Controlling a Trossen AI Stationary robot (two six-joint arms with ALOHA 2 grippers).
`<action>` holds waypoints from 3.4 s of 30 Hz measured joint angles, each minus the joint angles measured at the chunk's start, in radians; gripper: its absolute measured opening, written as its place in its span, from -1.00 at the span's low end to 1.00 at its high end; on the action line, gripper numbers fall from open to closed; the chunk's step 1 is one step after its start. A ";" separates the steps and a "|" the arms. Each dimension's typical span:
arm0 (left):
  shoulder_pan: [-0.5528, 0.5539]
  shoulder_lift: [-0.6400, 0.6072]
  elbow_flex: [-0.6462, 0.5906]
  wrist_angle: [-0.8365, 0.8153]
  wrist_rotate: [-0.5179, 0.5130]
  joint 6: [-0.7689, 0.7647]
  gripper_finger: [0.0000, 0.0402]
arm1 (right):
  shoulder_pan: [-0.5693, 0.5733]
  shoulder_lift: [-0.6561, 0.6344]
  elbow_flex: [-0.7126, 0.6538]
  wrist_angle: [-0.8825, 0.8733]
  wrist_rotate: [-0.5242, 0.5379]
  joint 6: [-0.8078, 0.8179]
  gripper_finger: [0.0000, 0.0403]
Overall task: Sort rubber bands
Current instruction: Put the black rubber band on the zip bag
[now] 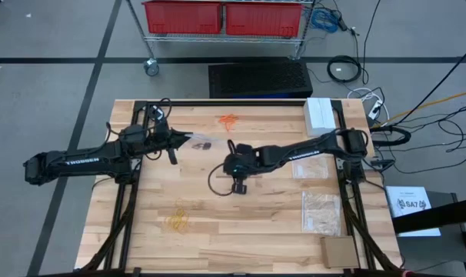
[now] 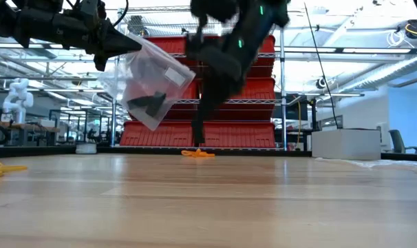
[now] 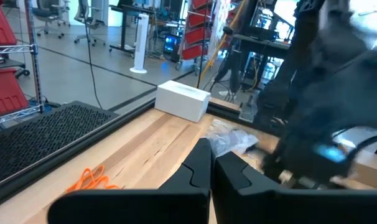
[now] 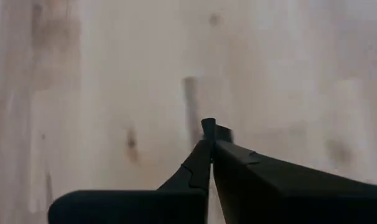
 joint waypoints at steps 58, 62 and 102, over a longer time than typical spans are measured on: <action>0.000 0.006 0.000 0.000 -0.001 0.009 -1.00 | 0.018 -0.024 -0.077 0.195 0.062 -0.024 -0.98; 0.000 0.009 0.000 0.000 -0.001 0.009 -1.00 | 0.055 -0.025 0.069 0.143 0.229 -0.149 -0.99; 0.000 0.011 0.000 -0.005 0.000 0.006 -1.00 | 0.016 -0.027 0.197 0.305 0.572 -0.473 -1.00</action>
